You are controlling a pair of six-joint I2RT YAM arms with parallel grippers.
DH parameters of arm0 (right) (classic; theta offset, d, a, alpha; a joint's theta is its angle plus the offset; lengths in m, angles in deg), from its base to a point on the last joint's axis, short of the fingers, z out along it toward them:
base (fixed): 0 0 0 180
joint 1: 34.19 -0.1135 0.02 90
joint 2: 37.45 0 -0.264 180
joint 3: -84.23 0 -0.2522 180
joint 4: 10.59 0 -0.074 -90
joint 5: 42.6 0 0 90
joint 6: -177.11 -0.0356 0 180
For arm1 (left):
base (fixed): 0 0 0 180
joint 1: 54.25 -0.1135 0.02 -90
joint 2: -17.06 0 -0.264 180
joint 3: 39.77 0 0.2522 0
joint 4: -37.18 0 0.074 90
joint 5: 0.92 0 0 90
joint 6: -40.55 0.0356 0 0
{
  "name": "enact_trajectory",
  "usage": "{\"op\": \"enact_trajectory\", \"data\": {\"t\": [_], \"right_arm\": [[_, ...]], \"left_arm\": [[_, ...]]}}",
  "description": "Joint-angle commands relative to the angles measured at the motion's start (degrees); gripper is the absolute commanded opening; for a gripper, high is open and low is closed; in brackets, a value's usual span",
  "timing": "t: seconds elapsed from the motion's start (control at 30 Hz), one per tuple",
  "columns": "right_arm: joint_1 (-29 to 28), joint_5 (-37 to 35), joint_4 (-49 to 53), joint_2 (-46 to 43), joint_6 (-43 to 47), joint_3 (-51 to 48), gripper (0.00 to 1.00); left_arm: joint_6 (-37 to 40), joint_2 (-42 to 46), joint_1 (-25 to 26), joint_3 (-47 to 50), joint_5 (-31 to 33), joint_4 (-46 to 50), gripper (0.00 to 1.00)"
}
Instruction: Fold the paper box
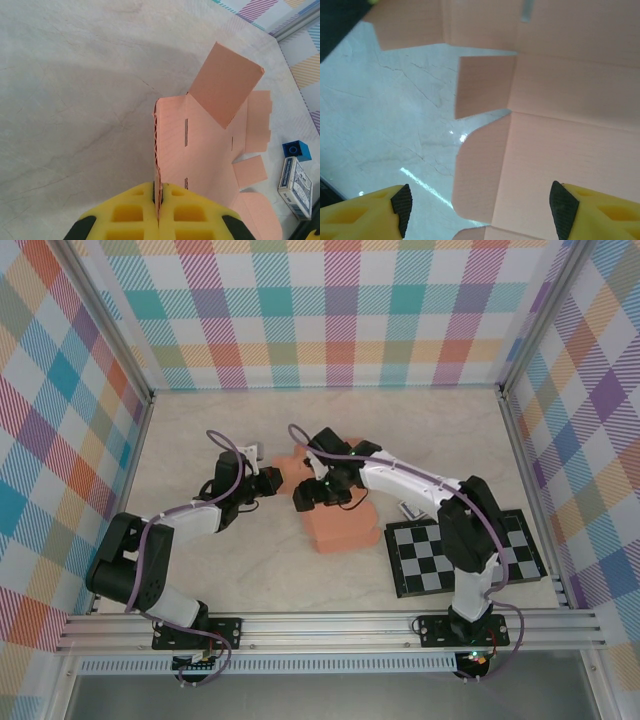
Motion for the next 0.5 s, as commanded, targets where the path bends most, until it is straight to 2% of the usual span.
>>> {"op": "enact_trajectory", "data": {"t": [0.0,0.1,0.2,0.33,0.47], "right_arm": [[-1.04,-6.84,-5.79,0.43,2.11,0.11,0.77],[-1.05,-8.45,-7.21,2.47,2.82,0.83,0.77],[-0.96,-6.58,-9.91,5.19,1.98,0.46,0.77],[-0.87,-6.92,-8.33,7.78,1.51,3.24,0.77],[-0.39,-10.3,-6.97,8.78,0.11,4.72,0.75]], "left_arm": [[-1.52,-1.02,0.3,-0.08,-0.08,-2.46,0.0],[-1.78,-0.9,0.31,0.12,0.16,-2.48,0.0],[-1.97,-0.89,0.31,0.19,0.27,-2.72,0.0],[-2.38,-1.53,0.31,0.12,0.01,-3.26,0.0],[-2.58,-2.11,0.3,-0.08,0.27,-3.22,0.0]]}}
